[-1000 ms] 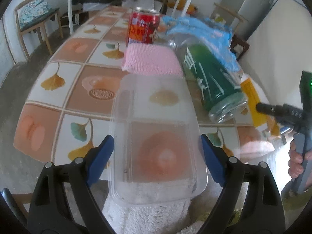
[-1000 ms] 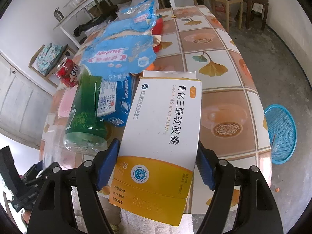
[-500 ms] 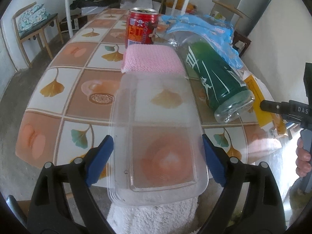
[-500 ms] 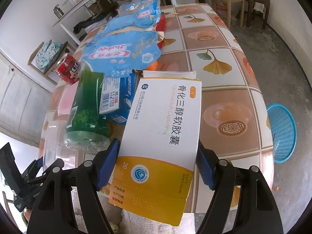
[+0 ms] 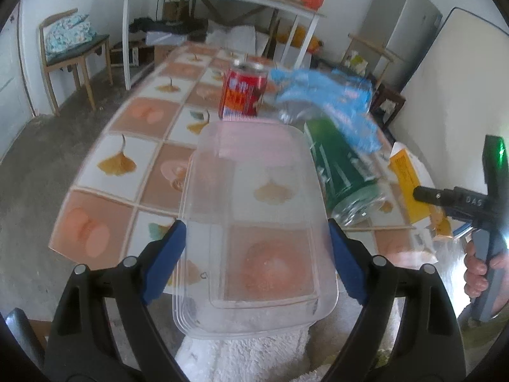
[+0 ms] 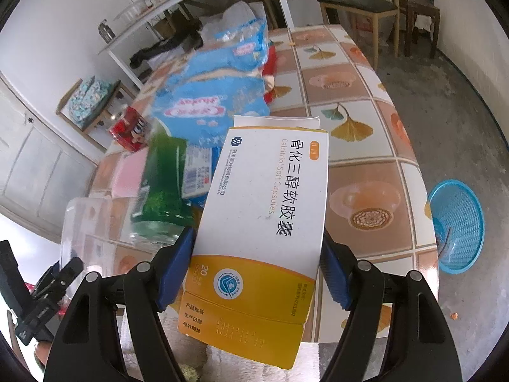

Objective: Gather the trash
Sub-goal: 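Carry the clear container in left tool while right carries the medicine box to the wastebasket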

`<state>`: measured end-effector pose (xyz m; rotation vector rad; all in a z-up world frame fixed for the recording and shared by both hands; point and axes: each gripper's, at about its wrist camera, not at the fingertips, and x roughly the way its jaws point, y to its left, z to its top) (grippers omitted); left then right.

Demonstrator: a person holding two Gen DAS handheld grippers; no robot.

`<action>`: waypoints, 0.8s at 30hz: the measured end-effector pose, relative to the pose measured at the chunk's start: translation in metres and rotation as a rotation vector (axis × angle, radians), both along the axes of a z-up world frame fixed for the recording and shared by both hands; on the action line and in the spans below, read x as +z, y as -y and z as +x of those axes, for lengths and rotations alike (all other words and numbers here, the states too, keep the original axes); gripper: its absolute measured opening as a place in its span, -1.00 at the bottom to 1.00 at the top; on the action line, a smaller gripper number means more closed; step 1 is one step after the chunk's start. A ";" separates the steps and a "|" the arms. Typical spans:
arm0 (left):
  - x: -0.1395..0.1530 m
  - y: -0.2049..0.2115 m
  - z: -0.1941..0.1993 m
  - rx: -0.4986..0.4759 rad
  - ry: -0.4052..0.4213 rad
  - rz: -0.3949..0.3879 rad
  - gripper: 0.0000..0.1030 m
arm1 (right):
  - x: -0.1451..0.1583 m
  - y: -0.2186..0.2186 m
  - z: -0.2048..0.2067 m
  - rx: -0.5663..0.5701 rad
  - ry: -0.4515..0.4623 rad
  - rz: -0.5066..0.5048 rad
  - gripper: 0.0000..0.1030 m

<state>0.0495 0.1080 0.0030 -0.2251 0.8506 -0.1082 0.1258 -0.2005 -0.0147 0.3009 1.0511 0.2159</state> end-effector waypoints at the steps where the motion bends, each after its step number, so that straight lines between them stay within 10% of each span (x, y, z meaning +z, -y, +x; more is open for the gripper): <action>1: 0.006 0.000 -0.003 -0.003 0.015 0.000 0.61 | 0.003 0.001 -0.002 0.000 0.012 0.010 0.40; 13: 0.100 0.070 0.017 -0.254 0.169 -0.056 0.61 | 0.053 0.093 -0.064 -0.187 0.212 0.138 0.40; 24: 0.100 0.312 0.110 -0.777 -0.074 -0.144 0.61 | 0.011 0.259 -0.141 -0.602 0.187 0.226 0.40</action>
